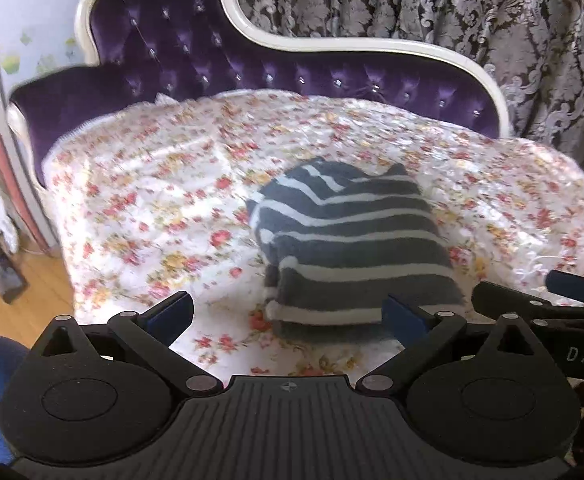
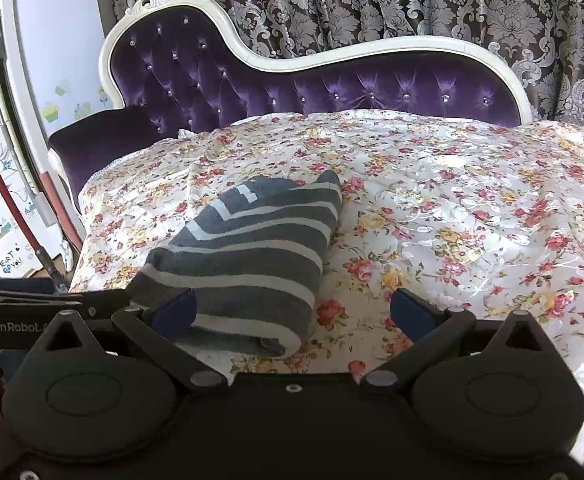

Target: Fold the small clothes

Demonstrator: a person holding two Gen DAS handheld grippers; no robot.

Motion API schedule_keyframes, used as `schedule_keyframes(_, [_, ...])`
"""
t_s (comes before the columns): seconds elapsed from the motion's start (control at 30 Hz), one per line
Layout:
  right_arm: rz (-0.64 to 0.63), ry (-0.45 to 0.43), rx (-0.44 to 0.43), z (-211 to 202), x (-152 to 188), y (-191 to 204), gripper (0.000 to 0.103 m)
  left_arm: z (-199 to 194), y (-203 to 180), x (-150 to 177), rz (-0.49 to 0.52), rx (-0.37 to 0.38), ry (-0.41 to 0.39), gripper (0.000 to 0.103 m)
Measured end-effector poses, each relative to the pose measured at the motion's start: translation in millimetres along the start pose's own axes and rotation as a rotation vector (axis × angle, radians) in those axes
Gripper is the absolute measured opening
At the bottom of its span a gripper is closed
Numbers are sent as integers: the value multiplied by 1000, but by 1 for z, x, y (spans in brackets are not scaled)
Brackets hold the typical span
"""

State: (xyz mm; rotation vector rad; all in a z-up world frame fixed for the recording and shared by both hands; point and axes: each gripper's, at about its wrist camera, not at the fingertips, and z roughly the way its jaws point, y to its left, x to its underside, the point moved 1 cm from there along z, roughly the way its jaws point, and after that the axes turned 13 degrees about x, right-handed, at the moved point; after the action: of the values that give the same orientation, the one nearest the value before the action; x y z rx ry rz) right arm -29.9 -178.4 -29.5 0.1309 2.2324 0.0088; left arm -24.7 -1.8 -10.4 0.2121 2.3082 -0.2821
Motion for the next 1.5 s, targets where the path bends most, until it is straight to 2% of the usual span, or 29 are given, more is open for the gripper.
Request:
schedule_keyframes(0.27, [-50,-8,37,-7,-3,7,102,-9,-7,-3,30,-76,-13,102])
schedule_keyframes(0.4, [-61,-43,26,-14,-3,11,102,-9,-4,-3,10,-64,2,101])
schedule_keyframes(0.57, [9,-48,47,-18,-4,8,102,-9,3,-2,-44,-27,19,101])
schedule_keyframes(1.0, [18,1,15,-16,-4,9,102,0,16,4,-91,-36,62,101])
schedule_keyframes(1.5, [26,42,41,-10,1,8,102,4,29,5,-94,-84,85,101])
